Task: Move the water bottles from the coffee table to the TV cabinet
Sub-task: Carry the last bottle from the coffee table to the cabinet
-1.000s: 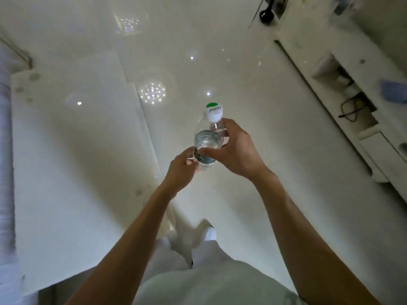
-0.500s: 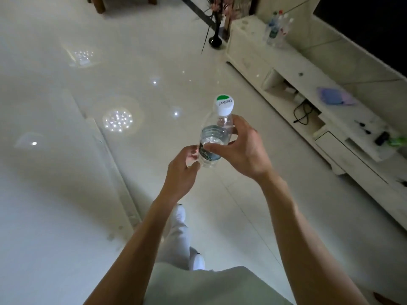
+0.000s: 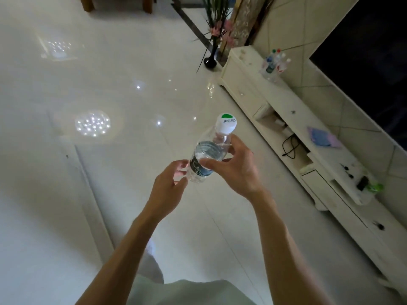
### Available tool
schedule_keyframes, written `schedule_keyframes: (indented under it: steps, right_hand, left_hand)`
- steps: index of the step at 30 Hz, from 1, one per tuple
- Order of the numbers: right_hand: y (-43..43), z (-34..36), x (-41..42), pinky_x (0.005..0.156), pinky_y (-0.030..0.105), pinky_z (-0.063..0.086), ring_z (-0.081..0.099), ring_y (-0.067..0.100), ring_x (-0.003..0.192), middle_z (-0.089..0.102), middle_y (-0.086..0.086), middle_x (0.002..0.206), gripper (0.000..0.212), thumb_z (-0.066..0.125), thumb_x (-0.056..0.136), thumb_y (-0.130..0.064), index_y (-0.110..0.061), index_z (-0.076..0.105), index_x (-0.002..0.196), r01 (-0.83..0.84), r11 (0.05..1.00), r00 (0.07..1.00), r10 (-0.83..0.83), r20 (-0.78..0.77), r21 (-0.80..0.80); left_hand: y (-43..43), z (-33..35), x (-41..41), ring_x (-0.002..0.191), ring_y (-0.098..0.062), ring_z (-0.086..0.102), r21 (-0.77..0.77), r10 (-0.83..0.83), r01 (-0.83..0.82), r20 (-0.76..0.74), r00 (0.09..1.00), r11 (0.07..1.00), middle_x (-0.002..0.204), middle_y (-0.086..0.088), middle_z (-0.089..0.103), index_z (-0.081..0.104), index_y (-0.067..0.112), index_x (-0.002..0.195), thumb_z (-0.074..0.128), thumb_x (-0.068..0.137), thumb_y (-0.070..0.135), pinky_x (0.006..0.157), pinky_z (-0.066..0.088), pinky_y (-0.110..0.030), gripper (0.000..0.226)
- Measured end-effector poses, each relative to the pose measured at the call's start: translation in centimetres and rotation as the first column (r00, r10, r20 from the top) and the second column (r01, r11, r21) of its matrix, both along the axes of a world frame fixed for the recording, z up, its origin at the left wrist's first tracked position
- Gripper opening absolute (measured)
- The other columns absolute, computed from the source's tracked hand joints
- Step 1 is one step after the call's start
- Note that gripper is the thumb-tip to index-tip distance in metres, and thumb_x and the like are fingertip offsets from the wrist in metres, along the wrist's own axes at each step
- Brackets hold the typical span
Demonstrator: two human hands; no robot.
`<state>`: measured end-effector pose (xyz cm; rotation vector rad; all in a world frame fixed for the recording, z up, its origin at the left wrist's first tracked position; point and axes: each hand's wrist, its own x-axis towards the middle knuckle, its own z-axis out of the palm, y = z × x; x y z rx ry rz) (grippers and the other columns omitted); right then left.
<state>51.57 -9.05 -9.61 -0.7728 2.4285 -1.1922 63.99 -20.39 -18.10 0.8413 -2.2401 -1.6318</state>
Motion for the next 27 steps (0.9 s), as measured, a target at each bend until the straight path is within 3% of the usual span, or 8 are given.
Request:
schedule_keyframes:
  steps: [3, 8, 11, 17, 23, 27]
  right_hand:
    - [-3.0, 0.9, -2.3, 0.083, 0.035, 0.059, 0.061, 0.006, 0.107, 0.064, -0.011, 0.117, 0.071, 0.083, 0.064, -0.044, -0.024, 0.052, 0.125, 0.028, 0.999, 0.999, -0.028, -0.025, -0.018]
    - [-5.2, 1.8, -6.2, 0.085, 0.038, 0.058, 0.060, 0.006, 0.109, 0.062, -0.011, 0.120, 0.080, 0.076, 0.059, -0.058, -0.027, 0.049, 0.128, 0.123, 0.991, 0.992, -0.125, -0.029, -0.054]
    - [-5.6, 1.7, -8.8, 0.088, 0.039, 0.056, 0.059, 0.008, 0.110, 0.061, -0.010, 0.122, 0.078, 0.077, 0.062, -0.055, -0.027, 0.049, 0.130, 0.168, 0.984, 0.985, -0.170, -0.017, -0.061]
    - [-6.7, 0.1, -16.0, 0.084, 0.026, 0.052, 0.058, 0.003, 0.103, 0.059, -0.017, 0.111, 0.071, 0.083, 0.066, -0.043, -0.029, 0.052, 0.129, 0.227, 0.970, 0.973, -0.224, 0.045, -0.082]
    - [-8.9, -0.2, -27.0, 0.072, 0.010, 0.040, 0.054, -0.001, 0.101, 0.053, -0.021, 0.111, 0.076, 0.082, 0.067, -0.044, -0.029, 0.048, 0.133, 0.178, 0.977, 0.984, -0.174, 0.042, -0.119]
    - [-9.1, 1.8, -35.0, 0.075, 0.010, 0.043, 0.052, -0.004, 0.104, 0.053, -0.022, 0.113, 0.074, 0.082, 0.068, -0.044, -0.029, 0.048, 0.132, 0.192, 0.972, 0.981, -0.190, 0.023, -0.136]
  left_hand:
    - [-3.6, 1.5, -2.9, 0.108, -0.011, 0.062, -0.025, -0.046, 0.045, -0.021, 0.999, 0.999, 0.121, 0.002, 0.066, 0.055, 0.018, 0.127, 0.054, 0.093, 0.010, 0.088, 0.050, -0.023, 0.035]
    - [-7.0, 3.2, -8.0, 0.107, -0.009, 0.060, -0.088, -0.130, 0.129, -0.011, 0.991, 0.988, 0.123, 0.002, 0.064, 0.055, 0.017, 0.128, 0.053, 0.094, 0.013, 0.078, 0.041, -0.007, 0.034]
    - [-8.0, 3.1, -11.3, 0.107, -0.010, 0.061, -0.090, -0.172, 0.171, -0.007, 0.985, 0.981, 0.124, 0.003, 0.062, 0.055, 0.017, 0.129, 0.054, 0.094, 0.013, 0.077, 0.043, -0.009, 0.035]
    - [-8.9, 1.8, -18.2, 0.100, -0.004, 0.055, -0.163, -0.233, 0.241, 0.069, 0.970, 0.957, 0.130, 0.001, 0.053, 0.049, 0.020, 0.134, 0.053, 0.094, 0.014, 0.066, 0.044, -0.003, 0.040]
    - [-10.9, 2.3, -29.1, 0.101, -0.006, 0.057, -0.212, -0.237, 0.252, 0.094, 0.967, 0.944, 0.132, -0.001, 0.052, 0.047, 0.019, 0.136, 0.055, 0.093, 0.012, 0.068, 0.045, -0.004, 0.044]
    - [-11.2, 4.3, -38.0, 0.100, -0.009, 0.059, -0.223, -0.210, 0.218, 0.060, 0.976, 0.950, 0.129, -0.003, 0.055, 0.050, 0.015, 0.134, 0.055, 0.091, 0.010, 0.072, 0.045, -0.009, 0.043]
